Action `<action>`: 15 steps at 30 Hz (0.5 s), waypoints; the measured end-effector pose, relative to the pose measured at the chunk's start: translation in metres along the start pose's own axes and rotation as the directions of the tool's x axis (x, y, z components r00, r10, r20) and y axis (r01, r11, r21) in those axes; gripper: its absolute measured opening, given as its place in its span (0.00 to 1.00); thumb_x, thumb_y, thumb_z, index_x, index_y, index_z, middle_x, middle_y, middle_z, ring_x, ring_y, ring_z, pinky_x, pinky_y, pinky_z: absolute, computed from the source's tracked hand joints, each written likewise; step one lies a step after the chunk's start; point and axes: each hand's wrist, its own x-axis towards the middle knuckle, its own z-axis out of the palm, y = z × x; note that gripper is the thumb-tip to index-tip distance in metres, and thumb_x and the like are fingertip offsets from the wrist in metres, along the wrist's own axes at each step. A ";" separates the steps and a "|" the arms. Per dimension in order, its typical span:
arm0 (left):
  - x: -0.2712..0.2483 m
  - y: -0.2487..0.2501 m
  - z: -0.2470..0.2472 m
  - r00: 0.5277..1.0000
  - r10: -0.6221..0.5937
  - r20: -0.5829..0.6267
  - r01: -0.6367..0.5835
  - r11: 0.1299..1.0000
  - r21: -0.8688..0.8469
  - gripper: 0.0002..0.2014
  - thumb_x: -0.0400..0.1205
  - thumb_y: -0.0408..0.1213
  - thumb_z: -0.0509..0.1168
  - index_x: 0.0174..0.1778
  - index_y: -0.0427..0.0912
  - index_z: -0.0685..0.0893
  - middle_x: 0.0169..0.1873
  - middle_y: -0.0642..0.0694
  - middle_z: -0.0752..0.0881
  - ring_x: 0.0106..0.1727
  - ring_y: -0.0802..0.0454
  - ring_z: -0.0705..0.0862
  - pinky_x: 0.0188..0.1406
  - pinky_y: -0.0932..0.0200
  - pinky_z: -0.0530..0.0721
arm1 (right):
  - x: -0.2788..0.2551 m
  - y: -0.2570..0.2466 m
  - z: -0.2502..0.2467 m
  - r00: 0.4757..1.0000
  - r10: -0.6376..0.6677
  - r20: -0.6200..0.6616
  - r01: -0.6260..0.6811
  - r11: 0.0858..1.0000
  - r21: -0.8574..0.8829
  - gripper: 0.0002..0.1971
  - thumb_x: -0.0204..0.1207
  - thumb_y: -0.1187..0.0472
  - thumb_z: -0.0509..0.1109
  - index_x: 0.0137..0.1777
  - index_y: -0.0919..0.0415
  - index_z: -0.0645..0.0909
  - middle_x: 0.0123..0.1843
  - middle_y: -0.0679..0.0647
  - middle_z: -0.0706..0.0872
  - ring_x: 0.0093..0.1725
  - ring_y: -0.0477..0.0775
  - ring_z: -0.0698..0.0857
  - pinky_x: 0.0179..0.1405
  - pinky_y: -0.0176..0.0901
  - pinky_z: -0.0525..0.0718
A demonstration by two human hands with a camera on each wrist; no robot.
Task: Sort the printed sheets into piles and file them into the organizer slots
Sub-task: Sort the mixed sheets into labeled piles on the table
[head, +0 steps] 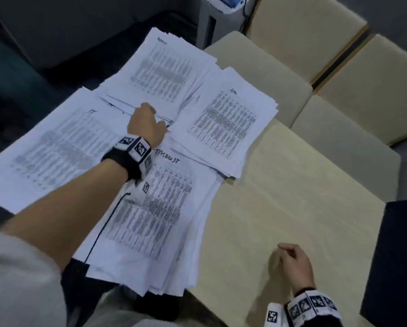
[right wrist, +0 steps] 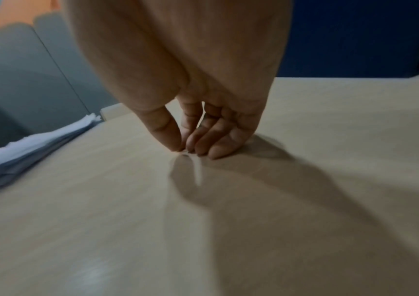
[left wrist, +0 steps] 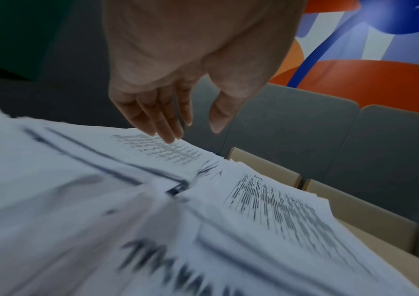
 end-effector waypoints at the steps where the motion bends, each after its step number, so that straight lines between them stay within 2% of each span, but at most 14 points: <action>1: -0.014 -0.018 -0.008 1.000 -0.006 -0.002 0.006 1.000 0.000 0.17 0.80 0.39 0.66 0.62 0.35 0.76 0.61 0.37 0.81 0.60 0.38 0.81 0.56 0.47 0.79 | -0.009 -0.008 0.017 1.000 -0.011 0.019 0.011 1.000 0.020 0.05 0.78 0.66 0.71 0.51 0.57 0.85 0.54 0.57 0.88 0.56 0.60 0.84 0.60 0.49 0.80; 5: -0.067 -0.076 -0.025 0.998 -0.020 0.067 0.019 1.000 0.011 0.19 0.82 0.38 0.66 0.67 0.35 0.77 0.63 0.36 0.80 0.62 0.38 0.79 0.62 0.45 0.79 | -0.045 -0.051 0.094 0.996 -0.075 0.050 0.064 0.979 0.194 0.11 0.78 0.65 0.74 0.59 0.64 0.84 0.60 0.62 0.87 0.56 0.57 0.83 0.61 0.49 0.79; 9: -0.098 -0.107 -0.024 0.984 -0.014 0.178 -0.005 0.995 0.104 0.25 0.81 0.39 0.66 0.73 0.34 0.72 0.66 0.34 0.75 0.66 0.37 0.75 0.66 0.46 0.75 | -0.074 -0.091 0.144 0.998 -0.005 0.066 -0.015 0.955 0.296 0.24 0.77 0.57 0.75 0.69 0.66 0.76 0.64 0.60 0.81 0.58 0.57 0.80 0.55 0.43 0.74; 10: -0.104 -0.111 -0.024 0.980 -0.021 0.198 -0.006 0.991 0.131 0.27 0.81 0.40 0.66 0.74 0.33 0.70 0.67 0.34 0.74 0.67 0.37 0.74 0.67 0.46 0.74 | -0.078 -0.096 0.152 0.995 0.021 0.096 -0.051 0.948 0.316 0.26 0.76 0.55 0.76 0.70 0.65 0.75 0.65 0.59 0.81 0.60 0.58 0.81 0.56 0.44 0.76; 12: -0.113 -0.116 -0.025 0.971 -0.014 0.237 -0.026 0.986 0.165 0.30 0.81 0.41 0.65 0.76 0.31 0.66 0.70 0.33 0.71 0.69 0.37 0.71 0.69 0.46 0.72 | -0.081 -0.101 0.165 0.983 0.063 0.175 -0.130 0.906 0.403 0.34 0.68 0.49 0.80 0.70 0.65 0.75 0.67 0.60 0.82 0.64 0.62 0.82 0.62 0.53 0.82; 13: -0.116 -0.116 -0.025 0.968 -0.009 0.249 -0.034 0.985 0.169 0.31 0.82 0.42 0.65 0.77 0.31 0.64 0.71 0.33 0.70 0.71 0.37 0.70 0.71 0.47 0.71 | -0.082 -0.103 0.169 0.975 0.076 0.206 -0.160 0.891 0.426 0.39 0.63 0.46 0.82 0.70 0.66 0.76 0.65 0.59 0.83 0.61 0.63 0.84 0.61 0.56 0.83; 15: -0.121 -0.116 -0.026 0.965 -0.010 0.262 -0.035 0.986 0.164 0.33 0.82 0.43 0.65 0.78 0.31 0.61 0.72 0.34 0.68 0.72 0.38 0.68 0.73 0.48 0.70 | -0.078 -0.101 0.171 0.967 0.086 0.240 -0.189 0.873 0.449 0.45 0.55 0.44 0.83 0.69 0.71 0.77 0.51 0.56 0.81 0.48 0.59 0.82 0.50 0.54 0.82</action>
